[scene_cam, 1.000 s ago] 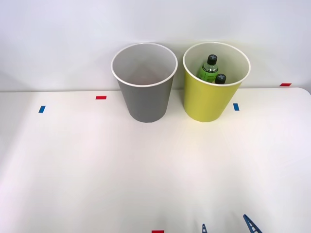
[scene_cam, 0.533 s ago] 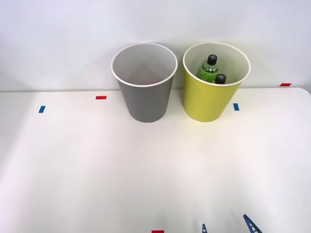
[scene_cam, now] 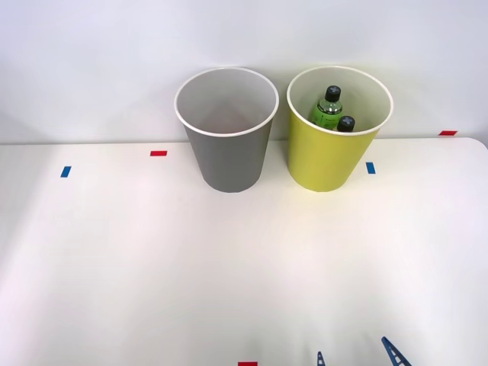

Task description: Put cans in the gray bin, plastic bottles in the light green bin

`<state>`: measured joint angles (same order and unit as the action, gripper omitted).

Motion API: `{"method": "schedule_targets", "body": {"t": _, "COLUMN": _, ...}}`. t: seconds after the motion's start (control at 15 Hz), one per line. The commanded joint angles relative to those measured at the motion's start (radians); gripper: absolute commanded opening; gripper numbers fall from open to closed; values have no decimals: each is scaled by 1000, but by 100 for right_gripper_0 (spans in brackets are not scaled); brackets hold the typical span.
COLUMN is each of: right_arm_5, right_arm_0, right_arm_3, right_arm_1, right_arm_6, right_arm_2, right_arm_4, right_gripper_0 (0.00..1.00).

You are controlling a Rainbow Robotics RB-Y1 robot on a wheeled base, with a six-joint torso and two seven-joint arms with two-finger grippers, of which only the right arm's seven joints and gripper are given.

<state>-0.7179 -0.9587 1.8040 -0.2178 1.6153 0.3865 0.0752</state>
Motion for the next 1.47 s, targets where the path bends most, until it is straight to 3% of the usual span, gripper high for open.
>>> {"method": "schedule_targets", "body": {"t": 0.07, "right_arm_5": 0, "right_arm_0": 0, "right_arm_3": 0, "right_arm_1": 0, "right_arm_6": 0, "right_arm_2": 0, "right_arm_4": 0, "right_gripper_0": 100}}
{"method": "schedule_targets", "body": {"t": 1.47, "right_arm_5": 0, "right_arm_0": 0, "right_arm_3": 0, "right_arm_1": 0, "right_arm_6": 0, "right_arm_2": 0, "right_arm_4": 0, "right_gripper_0": 100}}
